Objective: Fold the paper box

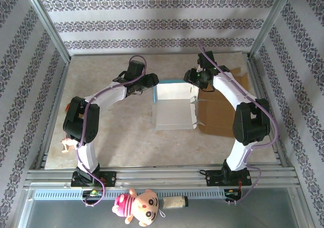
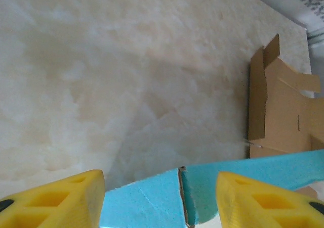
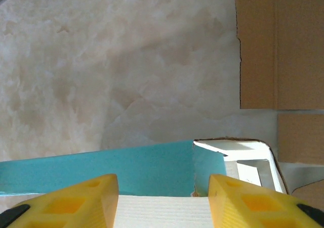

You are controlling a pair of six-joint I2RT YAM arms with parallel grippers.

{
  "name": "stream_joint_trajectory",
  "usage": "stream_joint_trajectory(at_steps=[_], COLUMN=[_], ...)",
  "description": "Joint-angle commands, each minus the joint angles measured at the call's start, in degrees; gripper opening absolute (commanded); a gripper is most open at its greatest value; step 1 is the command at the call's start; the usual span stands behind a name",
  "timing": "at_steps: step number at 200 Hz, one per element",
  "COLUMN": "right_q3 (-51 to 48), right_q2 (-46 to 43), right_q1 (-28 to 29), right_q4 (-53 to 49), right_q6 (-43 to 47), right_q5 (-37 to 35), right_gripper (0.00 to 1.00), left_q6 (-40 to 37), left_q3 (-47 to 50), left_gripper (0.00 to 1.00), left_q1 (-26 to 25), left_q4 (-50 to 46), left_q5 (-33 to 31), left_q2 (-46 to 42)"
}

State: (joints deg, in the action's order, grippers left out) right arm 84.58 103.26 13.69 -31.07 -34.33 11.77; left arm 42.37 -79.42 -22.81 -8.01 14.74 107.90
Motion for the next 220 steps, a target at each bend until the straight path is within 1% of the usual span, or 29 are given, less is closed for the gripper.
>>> stream_joint_trajectory(at_steps=[1, 19, 52, 73, 92, 117, 124, 136, 155, 169, 192, 208, 220], right_q3=[-1.4, -3.3, -6.0, -8.0, -10.0, -12.5, -13.1, -13.8, -15.5, -18.9, -26.7, -33.6, -38.7], right_q2=[-0.6, -1.2, -2.3, -3.6, -5.1, -7.2, -7.8, -9.0, -12.2, -16.0, -23.3, -28.4, -30.2], right_q1=[-0.2, 0.0, 0.8, 1.3, 2.0, 2.9, 3.1, 3.3, 3.3, 3.6, 5.6, 7.6, 8.2], right_q4=[1.6, 2.5, 3.1, 3.6, 4.3, 4.5, 4.6, 4.5, 4.8, 6.5, 10.2, 16.2, 22.2], right_q6=[-0.7, -1.1, -0.6, -0.6, -0.1, 0.3, 0.5, 1.0, 1.5, 1.6, 0.5, 0.9, -0.3], right_q5=[2.1, 3.3, 3.3, 3.1, 3.0, 1.4, 0.4, -1.1, -2.2, -3.1, -7.5, -11.0, -12.2], right_gripper=[0.47, 0.44, 0.41, 0.38, 0.35, 0.35, 0.37, 0.45, 0.49, 0.54, 0.55, 0.54, 0.53], left_q6=[3.2, 3.9, 5.0, 3.9, 2.8, 2.8, 2.8, 2.9, 2.4, 2.2, 1.7, 0.9, 0.3], left_q3=[-1.0, 0.1, 3.5, 6.1, 9.3, 13.6, 14.6, 15.5, 15.5, 15.3, 14.1, 13.3, 12.8], left_gripper=[0.59, 0.54, 0.43, 0.37, 0.34, 0.33, 0.33, 0.33, 0.33, 0.33, 0.33, 0.33, 0.33], left_q1=[0.0, -0.1, -0.2, -0.9, -1.7, -2.6, -2.7, -2.8, -3.0, -2.9, -3.0, -3.0, -2.9], left_q4=[3.6, 4.2, 6.6, 7.8, 8.7, 11.1, 11.7, 11.9, 11.2, 11.2, 10.6, 9.6, 8.8], left_q5=[4.8, 5.6, 7.6, 7.3, 6.1, 6.0, 5.8, 5.7, 4.9, 4.7, 4.7, 4.2, 3.9], left_q2=[0.8, 1.1, 0.9, -0.7, -2.9, -4.8, -5.0, -5.2, -5.1, -4.8, -4.4, -4.3, -4.3])
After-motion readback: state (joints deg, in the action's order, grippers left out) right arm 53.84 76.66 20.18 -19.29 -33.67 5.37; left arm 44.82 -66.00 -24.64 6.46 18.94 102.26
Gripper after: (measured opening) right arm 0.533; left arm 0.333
